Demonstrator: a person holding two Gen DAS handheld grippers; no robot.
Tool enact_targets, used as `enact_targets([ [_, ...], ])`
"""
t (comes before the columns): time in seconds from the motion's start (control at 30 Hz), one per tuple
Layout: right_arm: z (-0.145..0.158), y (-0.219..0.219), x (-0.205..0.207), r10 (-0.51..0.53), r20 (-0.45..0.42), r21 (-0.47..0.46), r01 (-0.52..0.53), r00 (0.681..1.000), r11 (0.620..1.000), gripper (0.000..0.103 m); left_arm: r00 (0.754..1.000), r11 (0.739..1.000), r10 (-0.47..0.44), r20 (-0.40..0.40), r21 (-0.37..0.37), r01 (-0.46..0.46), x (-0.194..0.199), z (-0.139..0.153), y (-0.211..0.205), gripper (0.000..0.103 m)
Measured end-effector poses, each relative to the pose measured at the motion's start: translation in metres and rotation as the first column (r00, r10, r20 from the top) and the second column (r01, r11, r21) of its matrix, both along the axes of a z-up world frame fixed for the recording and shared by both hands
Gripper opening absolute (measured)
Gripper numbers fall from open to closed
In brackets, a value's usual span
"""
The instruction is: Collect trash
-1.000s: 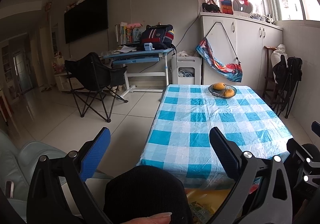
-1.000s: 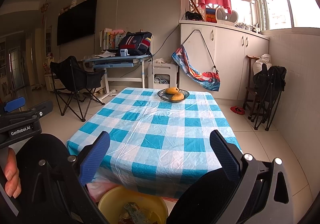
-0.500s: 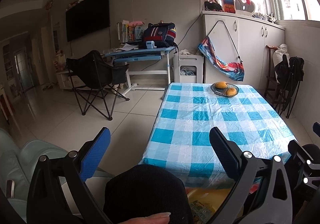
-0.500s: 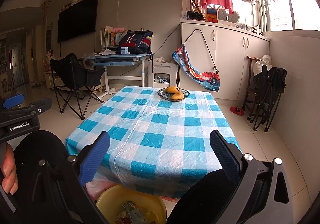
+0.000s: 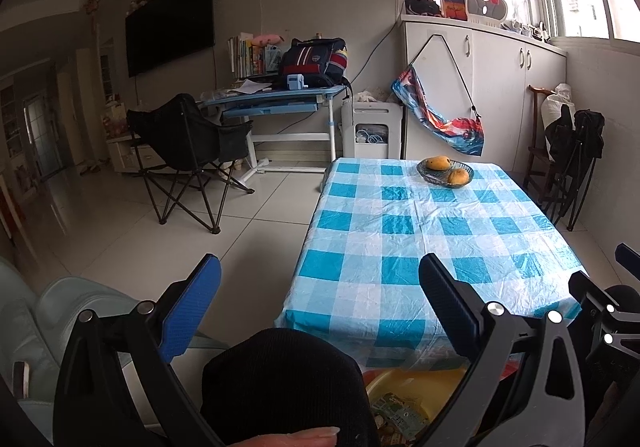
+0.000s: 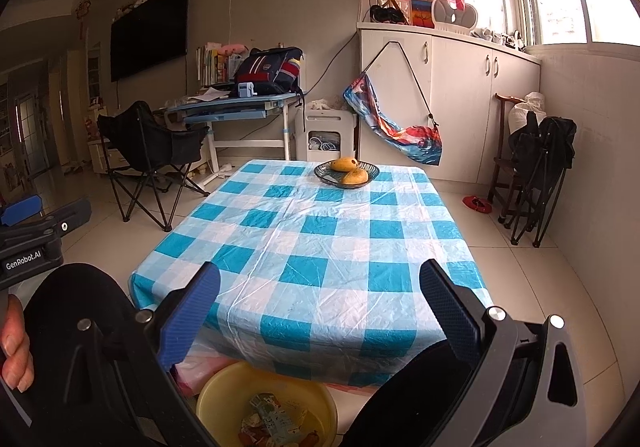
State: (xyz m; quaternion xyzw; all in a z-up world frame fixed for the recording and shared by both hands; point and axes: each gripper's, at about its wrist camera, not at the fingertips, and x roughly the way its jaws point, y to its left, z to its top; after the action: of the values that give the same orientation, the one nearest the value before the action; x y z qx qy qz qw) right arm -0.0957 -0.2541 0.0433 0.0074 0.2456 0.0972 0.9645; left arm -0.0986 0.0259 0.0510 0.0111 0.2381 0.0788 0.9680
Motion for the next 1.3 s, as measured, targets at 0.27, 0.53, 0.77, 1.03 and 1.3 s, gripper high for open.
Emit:
enact_targets([
  [0.27, 0.004, -0.006, 0.037, 0.026, -0.051, -0.007, -0.027, 0.998, 1.000, 0.095, 0.999, 1.000, -0.029, -0.040, -0.008, 0.028, 0.017, 0.003, -0.003, 0.096],
  [0.53, -0.003, -0.008, 0.086, 0.026, -0.120, -0.027, -0.029, 0.992, 0.999, 0.095, 0.995, 0.999, -0.054, -0.087, 0.003, 0.054, 0.062, -0.003, -0.014, 0.096],
  [0.77, -0.007, -0.012, 0.127, 0.007, -0.157, -0.042, -0.014, 0.988, 0.999, 0.095, 0.990, 0.997, -0.077, -0.115, 0.019, 0.079, 0.103, -0.009, -0.025, 0.096],
  [1.03, -0.012, -0.013, 0.156, -0.011, -0.173, -0.051, 0.002, 0.985, 0.999, 0.095, 0.988, 0.996, -0.085, -0.132, 0.019, 0.088, 0.131, -0.017, -0.031, 0.096],
  [1.3, -0.018, -0.013, 0.161, -0.017, -0.189, -0.047, 0.008, 0.982, 0.999, 0.095, 0.987, 0.996, -0.083, -0.136, 0.020, 0.087, 0.138, -0.022, -0.031, 0.096],
])
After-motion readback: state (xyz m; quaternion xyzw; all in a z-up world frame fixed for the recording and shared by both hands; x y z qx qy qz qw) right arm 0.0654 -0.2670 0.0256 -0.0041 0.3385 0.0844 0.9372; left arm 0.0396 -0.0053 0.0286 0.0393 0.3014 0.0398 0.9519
